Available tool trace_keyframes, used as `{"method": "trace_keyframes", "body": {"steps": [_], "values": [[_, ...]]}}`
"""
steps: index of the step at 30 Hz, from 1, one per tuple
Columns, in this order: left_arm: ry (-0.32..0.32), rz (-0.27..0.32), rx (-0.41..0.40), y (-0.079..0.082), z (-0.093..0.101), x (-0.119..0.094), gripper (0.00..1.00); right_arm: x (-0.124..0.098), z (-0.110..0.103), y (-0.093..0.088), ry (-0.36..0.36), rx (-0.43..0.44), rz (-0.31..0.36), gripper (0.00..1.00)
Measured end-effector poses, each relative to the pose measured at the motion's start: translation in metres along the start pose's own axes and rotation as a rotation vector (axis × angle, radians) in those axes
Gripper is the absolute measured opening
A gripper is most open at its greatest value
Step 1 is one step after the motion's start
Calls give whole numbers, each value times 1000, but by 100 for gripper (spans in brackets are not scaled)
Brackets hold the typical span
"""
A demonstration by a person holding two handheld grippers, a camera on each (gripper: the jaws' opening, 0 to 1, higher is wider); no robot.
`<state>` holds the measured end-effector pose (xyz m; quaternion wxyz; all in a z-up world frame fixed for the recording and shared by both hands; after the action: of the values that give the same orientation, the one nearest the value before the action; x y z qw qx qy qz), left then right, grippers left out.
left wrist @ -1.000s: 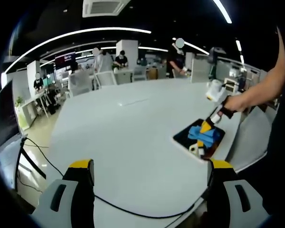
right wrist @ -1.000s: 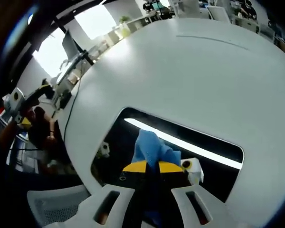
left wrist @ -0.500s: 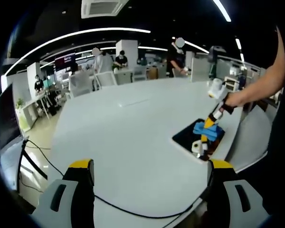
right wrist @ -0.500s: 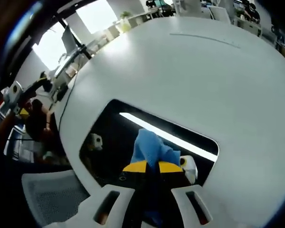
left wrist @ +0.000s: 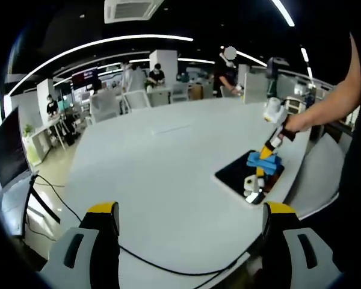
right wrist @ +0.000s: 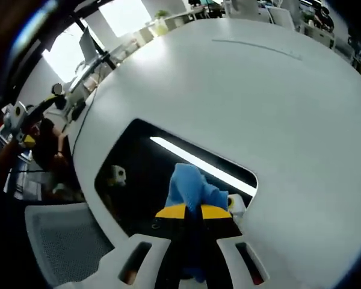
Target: Wipe the mirror surface with the cleaning cloth until all visible marks leave the cleaned area.
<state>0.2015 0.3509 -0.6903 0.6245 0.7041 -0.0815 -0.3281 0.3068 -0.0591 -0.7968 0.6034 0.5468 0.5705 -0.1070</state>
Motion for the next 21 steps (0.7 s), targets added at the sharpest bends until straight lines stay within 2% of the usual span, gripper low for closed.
{"method": "trace_keyframes", "body": {"steps": [4, 8, 21], "values": [[7, -6, 0, 0, 7, -2, 99, -1, 3, 0, 26, -33, -19, 1], [23, -11, -4, -1, 14, -4, 99, -3, 9, 0, 48, -18, -27, 1], [43, -16, -12, 0, 23, 2, 99, -9, 24, -3, 61, -60, -53, 1]]}}
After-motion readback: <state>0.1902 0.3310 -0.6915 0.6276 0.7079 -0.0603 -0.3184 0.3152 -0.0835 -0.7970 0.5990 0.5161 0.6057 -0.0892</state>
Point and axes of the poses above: the point that each gripper's makers call its tool centre point, and the gripper's own axes: x roughly forward along the fingers, z roughly to its right, y roughly out of its top, the point moved 8 cm from there along -x, roughly backward along the fingers, and after that the axes turned 9 degrees about z, right-handed, at the moved point
